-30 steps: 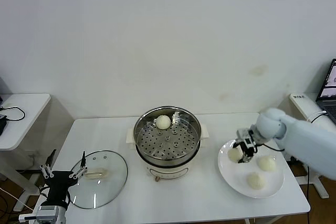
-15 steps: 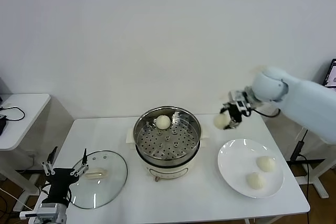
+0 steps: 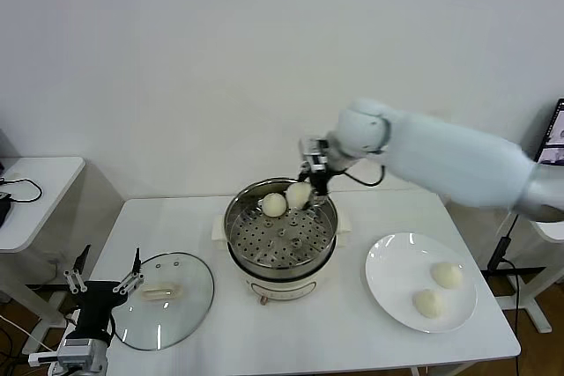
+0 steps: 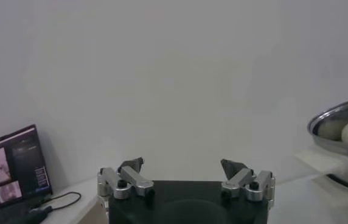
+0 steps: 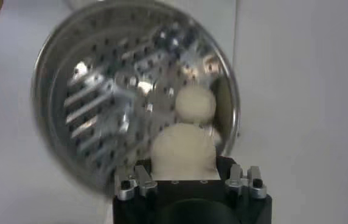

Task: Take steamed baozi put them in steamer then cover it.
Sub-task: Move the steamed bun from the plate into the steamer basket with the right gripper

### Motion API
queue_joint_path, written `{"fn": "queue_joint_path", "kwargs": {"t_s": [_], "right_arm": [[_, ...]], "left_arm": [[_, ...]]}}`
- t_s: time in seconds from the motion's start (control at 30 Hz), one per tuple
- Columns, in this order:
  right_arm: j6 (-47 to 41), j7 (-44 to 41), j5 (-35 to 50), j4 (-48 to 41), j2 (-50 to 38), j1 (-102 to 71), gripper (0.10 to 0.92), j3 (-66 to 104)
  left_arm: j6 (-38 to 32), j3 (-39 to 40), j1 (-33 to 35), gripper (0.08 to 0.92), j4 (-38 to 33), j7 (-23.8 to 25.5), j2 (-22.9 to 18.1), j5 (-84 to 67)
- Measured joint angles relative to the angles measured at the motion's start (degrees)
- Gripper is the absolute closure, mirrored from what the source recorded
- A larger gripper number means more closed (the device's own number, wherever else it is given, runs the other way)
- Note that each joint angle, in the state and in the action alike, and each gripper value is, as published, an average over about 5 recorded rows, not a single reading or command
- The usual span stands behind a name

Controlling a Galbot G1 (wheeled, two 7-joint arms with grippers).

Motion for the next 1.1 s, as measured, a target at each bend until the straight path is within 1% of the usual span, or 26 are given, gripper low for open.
{"fn": "queue_joint_path", "kwargs": {"t_s": [0.2,0.47,0.7,0.9,1.0,1.1], "right_arm": [[-3.57,2.53,2.23,-3.30,6.91,-1.78,0.372,-1.14],[-6.13,4.34,2.81,-7.32,13.70,-3.98,0.373,-1.97],[-7.34,5.00,2.37,-10.70,17.74,-5.46,0.372,-2.53],[-7.78,5.08,1.75,-12.55,19.39,-6.38,0.367,-2.88],[-7.84,5.01,1.63,-12.74,19.64,-6.50,0.316,-3.00],[-7.77,4.67,1.62,-12.64,19.67,-6.34,0.241,-3.04]], "left_arm": [[-0.01,-0.03,-0.09,0.177,-0.05,-0.01,-0.62,0.23],[-0.10,-0.12,-0.34,0.177,0.00,-0.04,-0.74,0.33],[-0.29,-0.19,-0.33,0.177,0.07,-0.06,-0.78,0.24],[-0.33,-0.14,-0.62,0.177,0.21,-0.09,-0.78,0.19],[-0.33,-0.06,-0.63,0.177,0.20,-0.09,-0.83,0.19],[-0.33,0.00,-0.63,0.177,0.25,-0.09,-0.83,0.20]]}}
